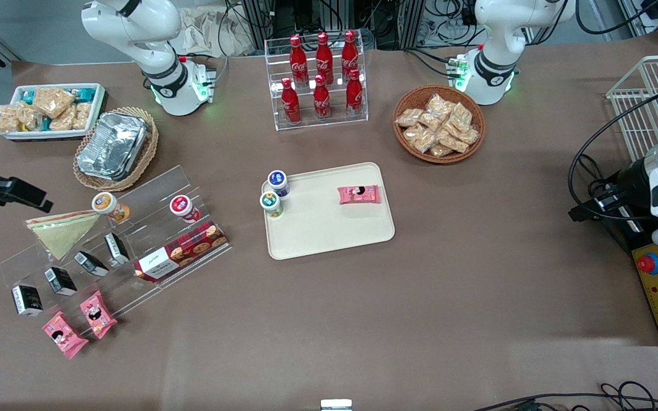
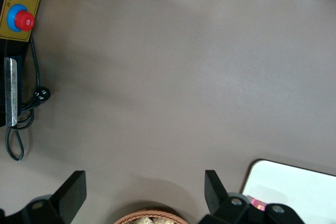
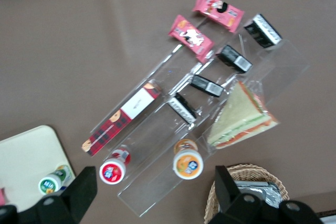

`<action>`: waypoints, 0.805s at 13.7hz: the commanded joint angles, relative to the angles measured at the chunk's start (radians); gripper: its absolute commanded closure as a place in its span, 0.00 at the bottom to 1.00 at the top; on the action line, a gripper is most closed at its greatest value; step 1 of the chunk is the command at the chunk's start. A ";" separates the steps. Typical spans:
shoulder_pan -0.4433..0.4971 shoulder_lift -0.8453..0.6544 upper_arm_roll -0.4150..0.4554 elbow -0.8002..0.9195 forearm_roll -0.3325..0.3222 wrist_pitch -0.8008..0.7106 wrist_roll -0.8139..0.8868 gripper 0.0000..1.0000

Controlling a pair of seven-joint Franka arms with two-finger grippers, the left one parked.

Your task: Place sandwich on tray

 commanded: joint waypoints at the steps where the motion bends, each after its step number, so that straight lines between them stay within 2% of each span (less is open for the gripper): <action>1: -0.034 0.007 -0.014 -0.004 0.013 0.021 0.007 0.00; 4: -0.090 0.012 -0.019 -0.024 0.019 0.027 0.053 0.00; 7: -0.091 0.022 -0.066 -0.047 0.015 0.053 0.079 0.00; 11: -0.090 -0.004 -0.117 -0.191 0.027 0.174 0.079 0.00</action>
